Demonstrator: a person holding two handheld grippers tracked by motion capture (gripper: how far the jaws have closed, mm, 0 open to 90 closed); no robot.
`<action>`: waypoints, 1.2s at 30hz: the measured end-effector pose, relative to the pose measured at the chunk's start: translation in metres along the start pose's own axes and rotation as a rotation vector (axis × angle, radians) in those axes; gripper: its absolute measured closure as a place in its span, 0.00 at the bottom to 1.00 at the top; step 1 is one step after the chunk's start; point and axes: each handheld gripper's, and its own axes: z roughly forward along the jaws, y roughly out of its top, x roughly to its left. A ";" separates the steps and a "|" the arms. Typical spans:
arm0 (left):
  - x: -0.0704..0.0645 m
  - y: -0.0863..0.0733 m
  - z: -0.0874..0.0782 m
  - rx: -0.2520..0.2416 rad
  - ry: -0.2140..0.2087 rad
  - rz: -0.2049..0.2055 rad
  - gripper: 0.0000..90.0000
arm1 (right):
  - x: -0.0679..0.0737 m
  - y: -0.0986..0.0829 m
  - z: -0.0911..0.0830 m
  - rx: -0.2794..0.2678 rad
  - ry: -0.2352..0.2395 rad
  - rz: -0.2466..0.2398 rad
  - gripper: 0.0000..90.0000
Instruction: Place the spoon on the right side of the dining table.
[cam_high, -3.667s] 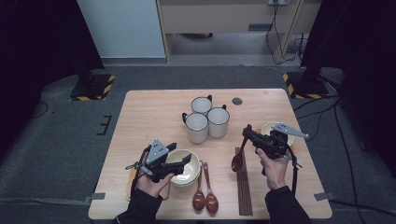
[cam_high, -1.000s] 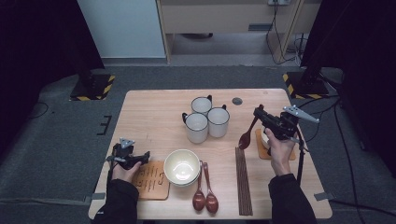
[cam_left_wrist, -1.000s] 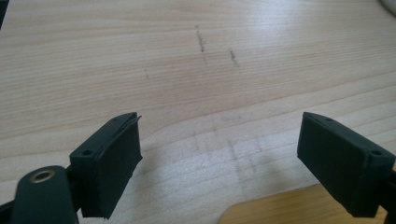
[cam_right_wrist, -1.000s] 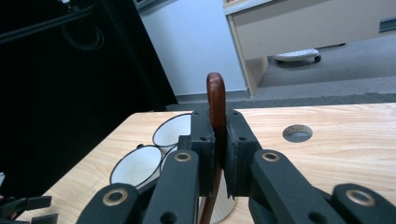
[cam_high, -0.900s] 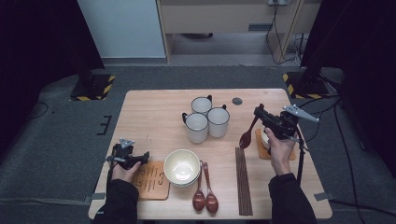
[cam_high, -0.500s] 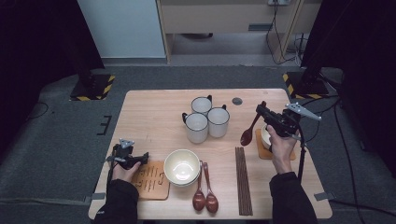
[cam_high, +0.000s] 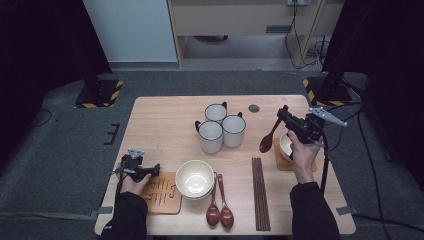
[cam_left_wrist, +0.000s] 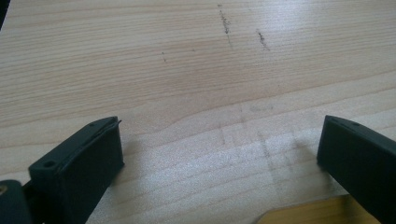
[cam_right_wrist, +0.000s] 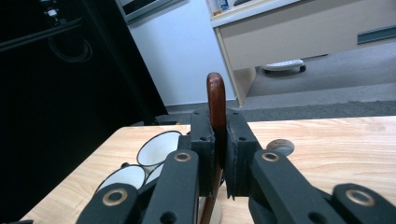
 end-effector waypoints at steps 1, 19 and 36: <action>0.000 0.000 0.000 0.000 0.000 0.000 0.00 | 0.000 0.001 -0.001 -0.003 -0.002 0.002 0.93; 0.000 0.000 0.000 0.000 0.000 0.000 0.00 | -0.010 0.009 -0.007 -0.014 -0.038 0.000 0.93; 0.000 0.000 0.000 0.000 0.000 0.000 0.00 | -0.025 0.019 -0.014 -0.027 -0.092 0.002 0.93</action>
